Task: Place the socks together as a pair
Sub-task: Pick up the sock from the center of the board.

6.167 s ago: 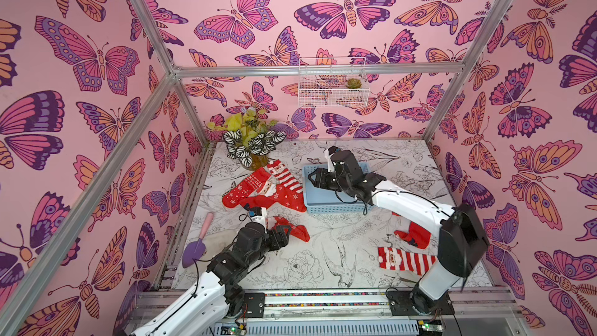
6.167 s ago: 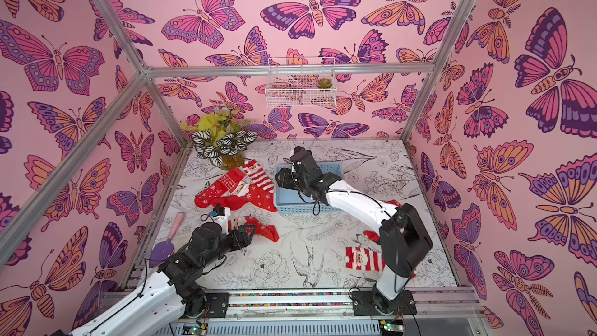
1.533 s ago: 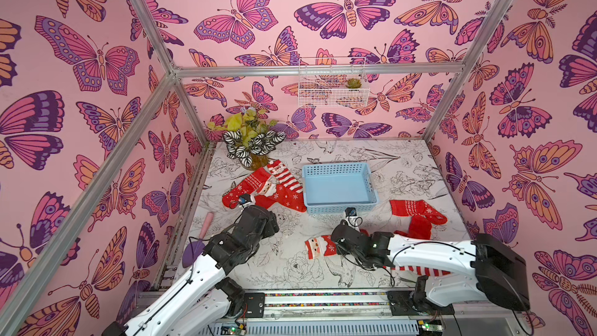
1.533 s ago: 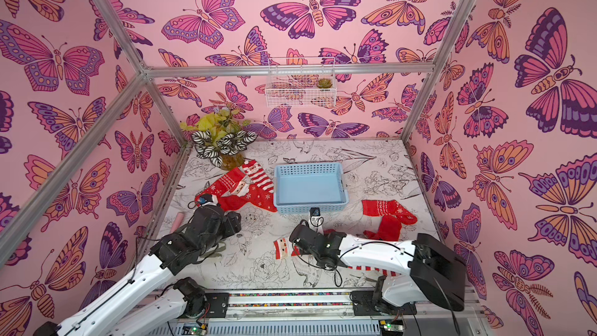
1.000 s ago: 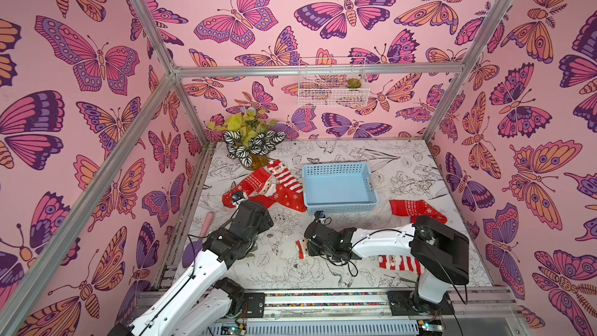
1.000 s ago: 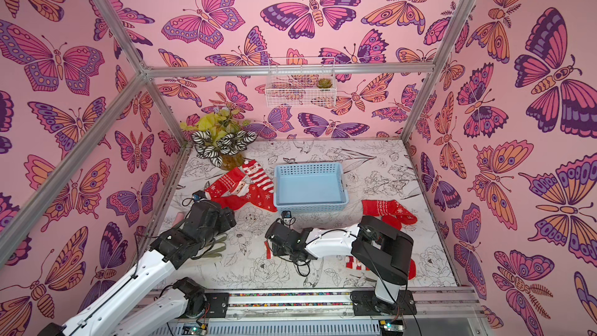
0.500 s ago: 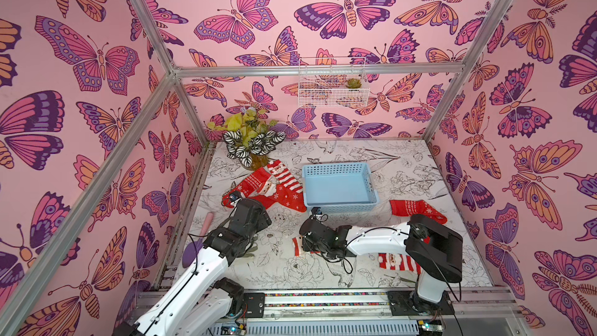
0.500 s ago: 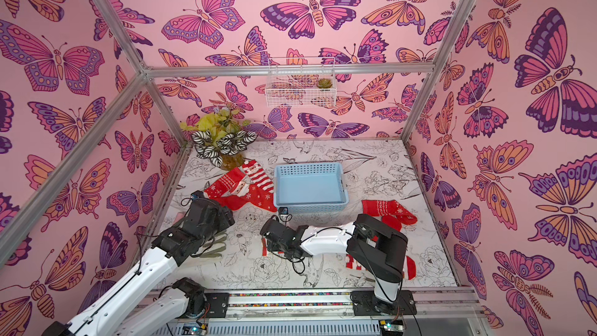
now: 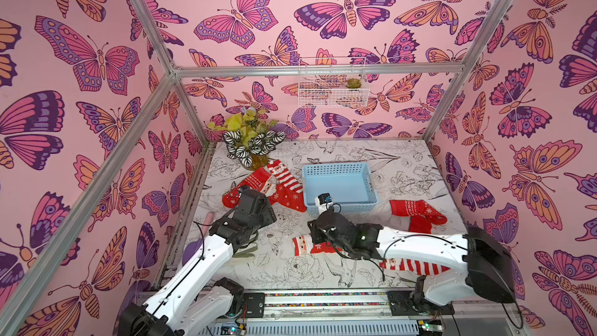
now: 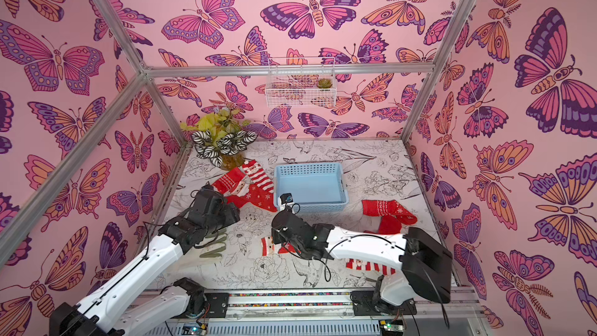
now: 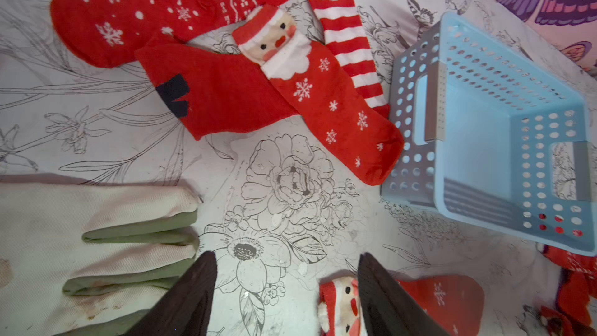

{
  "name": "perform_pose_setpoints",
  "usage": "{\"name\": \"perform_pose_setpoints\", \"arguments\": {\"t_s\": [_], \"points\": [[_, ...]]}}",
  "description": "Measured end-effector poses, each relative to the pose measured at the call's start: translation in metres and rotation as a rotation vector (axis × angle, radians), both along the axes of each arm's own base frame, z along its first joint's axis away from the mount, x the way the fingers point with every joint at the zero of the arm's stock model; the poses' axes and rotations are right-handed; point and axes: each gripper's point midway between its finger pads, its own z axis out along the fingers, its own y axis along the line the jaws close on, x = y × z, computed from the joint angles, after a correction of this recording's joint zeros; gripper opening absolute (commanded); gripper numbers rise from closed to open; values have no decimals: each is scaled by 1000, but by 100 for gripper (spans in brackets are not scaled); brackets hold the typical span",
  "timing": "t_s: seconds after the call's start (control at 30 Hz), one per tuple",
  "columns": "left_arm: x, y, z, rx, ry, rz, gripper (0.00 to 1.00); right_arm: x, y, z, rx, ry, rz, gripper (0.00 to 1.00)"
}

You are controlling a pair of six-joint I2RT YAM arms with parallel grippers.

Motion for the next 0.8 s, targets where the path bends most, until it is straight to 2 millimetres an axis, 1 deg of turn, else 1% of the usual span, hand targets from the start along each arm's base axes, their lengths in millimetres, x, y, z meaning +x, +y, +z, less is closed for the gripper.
{"name": "perform_pose_setpoints", "arguments": {"t_s": [0.07, 0.17, 0.3, 0.4, 0.47, 0.53, 0.67, 0.8], "points": [[1, -4, 5, -11, -5, -19, 71, 4, -15, 10, -11, -44, -5, 30], [3, -9, 14, -18, -17, -47, 71, 10, -44, 11, -60, -96, -17, 33], [12, -14, 29, -2, -26, -77, 71, 17, -81, 1, -133, -153, -31, 34], [19, -17, 31, 28, -8, -100, 71, 23, -102, -12, -167, -169, -55, 33], [25, -18, 27, 54, 12, -113, 69, 25, -112, -21, -179, -171, -72, 33], [32, -18, 21, 91, 41, -124, 69, 23, -120, -27, -178, -178, -79, 34], [53, -23, 5, 151, 109, -153, 67, 20, -128, -27, -155, -218, -87, 35], [80, -26, -17, 182, 177, -157, 65, 24, -136, -25, -179, -255, -118, 35]]}}
